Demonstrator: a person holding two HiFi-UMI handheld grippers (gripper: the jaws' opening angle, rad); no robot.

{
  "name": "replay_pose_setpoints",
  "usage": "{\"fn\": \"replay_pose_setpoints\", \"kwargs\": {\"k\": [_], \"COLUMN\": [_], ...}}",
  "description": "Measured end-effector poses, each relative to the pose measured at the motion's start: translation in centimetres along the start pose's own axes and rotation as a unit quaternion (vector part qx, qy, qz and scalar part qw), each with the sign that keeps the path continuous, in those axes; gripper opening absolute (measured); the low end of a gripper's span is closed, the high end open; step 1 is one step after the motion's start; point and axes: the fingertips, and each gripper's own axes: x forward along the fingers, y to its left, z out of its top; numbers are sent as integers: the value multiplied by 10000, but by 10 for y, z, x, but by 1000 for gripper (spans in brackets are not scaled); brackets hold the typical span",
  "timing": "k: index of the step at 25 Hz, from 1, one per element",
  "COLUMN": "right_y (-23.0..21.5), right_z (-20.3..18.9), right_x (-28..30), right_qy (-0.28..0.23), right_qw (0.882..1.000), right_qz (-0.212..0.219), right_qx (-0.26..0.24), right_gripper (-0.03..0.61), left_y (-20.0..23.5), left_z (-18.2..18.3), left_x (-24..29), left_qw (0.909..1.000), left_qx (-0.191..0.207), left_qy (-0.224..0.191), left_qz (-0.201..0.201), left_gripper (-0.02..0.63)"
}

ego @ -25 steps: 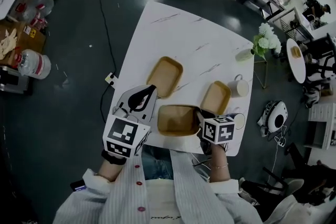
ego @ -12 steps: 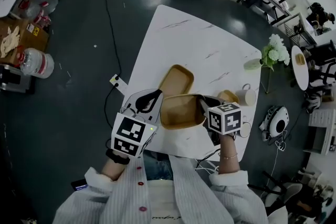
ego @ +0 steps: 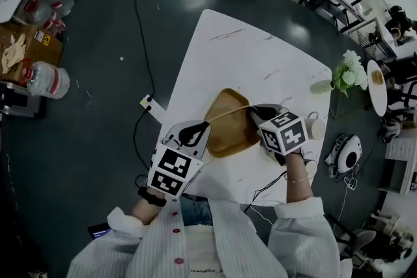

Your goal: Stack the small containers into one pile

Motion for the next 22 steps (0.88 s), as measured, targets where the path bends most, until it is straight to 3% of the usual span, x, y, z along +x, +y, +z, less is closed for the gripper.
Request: {"fn": "replay_pose_setpoints", "kwargs": {"k": [12, 22], "right_y": [-10, -19], "right_z": [31, 42], "right_x": [45, 63], "right_qy": [463, 653], "right_qw": [9885, 9742], "right_qz": [368, 652], "right_qx": [-1393, -2058], "right_gripper": [21, 21], "left_y": [16, 12], "left_z": [-26, -33], "left_x": [22, 40], "left_qw": [9981, 9954], "left_qx": [-128, -154], "left_qy": [513, 683], "left_qz": [-305, -651], "left_gripper": [21, 21]}}
